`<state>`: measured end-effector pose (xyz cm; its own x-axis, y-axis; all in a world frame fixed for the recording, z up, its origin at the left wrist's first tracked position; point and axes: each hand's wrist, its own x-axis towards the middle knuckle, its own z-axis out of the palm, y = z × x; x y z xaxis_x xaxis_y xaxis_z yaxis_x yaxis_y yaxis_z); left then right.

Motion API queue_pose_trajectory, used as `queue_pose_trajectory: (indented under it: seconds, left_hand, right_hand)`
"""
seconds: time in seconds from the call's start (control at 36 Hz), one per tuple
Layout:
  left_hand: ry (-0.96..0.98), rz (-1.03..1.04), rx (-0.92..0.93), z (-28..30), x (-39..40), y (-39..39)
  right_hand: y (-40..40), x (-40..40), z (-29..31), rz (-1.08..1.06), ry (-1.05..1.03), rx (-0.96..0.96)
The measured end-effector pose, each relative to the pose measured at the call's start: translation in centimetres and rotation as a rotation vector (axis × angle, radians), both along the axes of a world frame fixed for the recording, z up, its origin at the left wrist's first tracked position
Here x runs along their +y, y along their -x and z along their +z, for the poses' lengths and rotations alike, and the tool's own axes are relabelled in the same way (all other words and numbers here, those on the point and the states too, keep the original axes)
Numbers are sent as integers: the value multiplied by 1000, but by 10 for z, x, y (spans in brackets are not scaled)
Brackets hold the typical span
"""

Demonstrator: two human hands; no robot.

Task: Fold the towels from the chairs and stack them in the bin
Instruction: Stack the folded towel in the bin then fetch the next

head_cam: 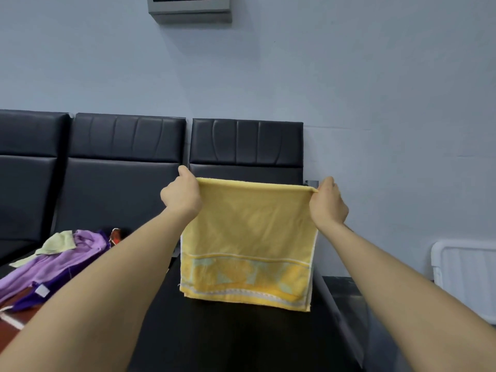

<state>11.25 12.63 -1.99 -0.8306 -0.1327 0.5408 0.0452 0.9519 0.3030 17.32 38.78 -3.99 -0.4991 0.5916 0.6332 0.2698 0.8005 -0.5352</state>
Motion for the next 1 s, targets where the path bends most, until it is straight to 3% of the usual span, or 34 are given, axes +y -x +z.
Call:
queue_pose_trajectory:
  seconds: [0.19, 0.31, 0.5, 0.67, 0.83, 1.0]
  left_hand:
    - [-176, -61, -85, -9, 4, 14]
    - [-437, -133, -130, -14, 7, 28]
    - [-812, -242, -94, -34, 16, 53]
    - [-954, -269, -36, -47, 27, 76]
    - [-1076, -578, 79, -54, 23, 95]
    - [-1169, -550, 173, -78, 19, 81]
  right_hand:
    - [9, 2, -15, 52, 106, -13]
    - [19, 4, -22, 108, 202, 0]
    - [51, 6, -39, 264, 491, 189]
    - [82, 4, -42, 311, 595, 341]
    - [96, 0, -37, 419, 609, 525]
    - [87, -8, -56, 521, 634, 561]
